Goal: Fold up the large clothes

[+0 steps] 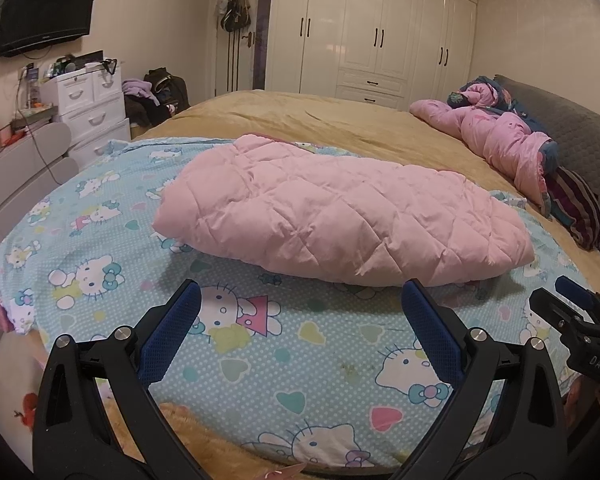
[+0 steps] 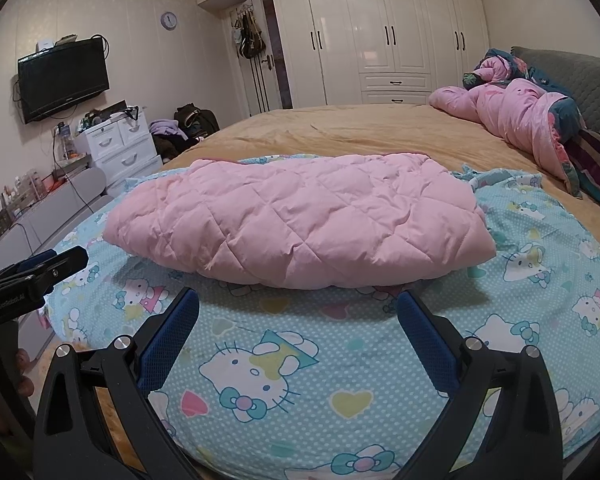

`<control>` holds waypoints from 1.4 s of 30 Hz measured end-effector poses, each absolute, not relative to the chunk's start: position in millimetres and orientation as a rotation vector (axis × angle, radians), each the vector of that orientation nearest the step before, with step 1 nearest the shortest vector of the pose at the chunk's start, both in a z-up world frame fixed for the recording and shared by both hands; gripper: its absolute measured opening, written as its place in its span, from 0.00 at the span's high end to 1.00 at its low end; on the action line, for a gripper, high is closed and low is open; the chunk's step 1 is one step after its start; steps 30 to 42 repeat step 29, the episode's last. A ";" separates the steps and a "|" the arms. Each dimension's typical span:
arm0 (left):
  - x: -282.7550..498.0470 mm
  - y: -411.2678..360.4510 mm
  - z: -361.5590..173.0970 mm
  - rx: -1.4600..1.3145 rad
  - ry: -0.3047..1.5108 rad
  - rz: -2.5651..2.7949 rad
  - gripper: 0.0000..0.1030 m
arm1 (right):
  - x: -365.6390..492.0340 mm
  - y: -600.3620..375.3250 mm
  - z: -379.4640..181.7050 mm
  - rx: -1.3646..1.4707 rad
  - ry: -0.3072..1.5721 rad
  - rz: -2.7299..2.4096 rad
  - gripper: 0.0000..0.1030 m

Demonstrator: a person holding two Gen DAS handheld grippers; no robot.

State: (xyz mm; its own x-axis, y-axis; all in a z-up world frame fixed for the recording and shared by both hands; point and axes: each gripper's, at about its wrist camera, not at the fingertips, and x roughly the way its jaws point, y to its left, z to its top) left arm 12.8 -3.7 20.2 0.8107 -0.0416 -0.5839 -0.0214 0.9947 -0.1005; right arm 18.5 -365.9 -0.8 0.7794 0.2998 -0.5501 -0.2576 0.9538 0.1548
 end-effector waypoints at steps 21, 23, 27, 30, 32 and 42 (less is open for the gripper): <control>22.6 57.1 -9.3 -0.174 0.688 0.089 0.09 | -7.8 -477.8 -30.8 0.208 0.677 -0.061 0.04; 30.9 85.4 -11.5 -0.194 0.694 0.141 0.09 | -7.6 -523.6 -45.5 0.267 0.768 -0.185 0.04; 58.3 160.2 -17.2 -0.211 0.705 0.308 0.09 | -58.6 -661.4 -83.3 0.430 0.786 -0.684 0.04; 74.1 198.9 -22.1 -0.212 0.708 0.413 0.09 | -95.1 -713.6 -100.4 0.464 0.771 -0.918 0.04; 74.1 198.9 -22.1 -0.212 0.708 0.413 0.09 | -95.1 -713.6 -100.4 0.464 0.771 -0.918 0.04; 74.1 198.9 -22.1 -0.212 0.708 0.413 0.09 | -95.1 -713.6 -100.4 0.464 0.771 -0.918 0.04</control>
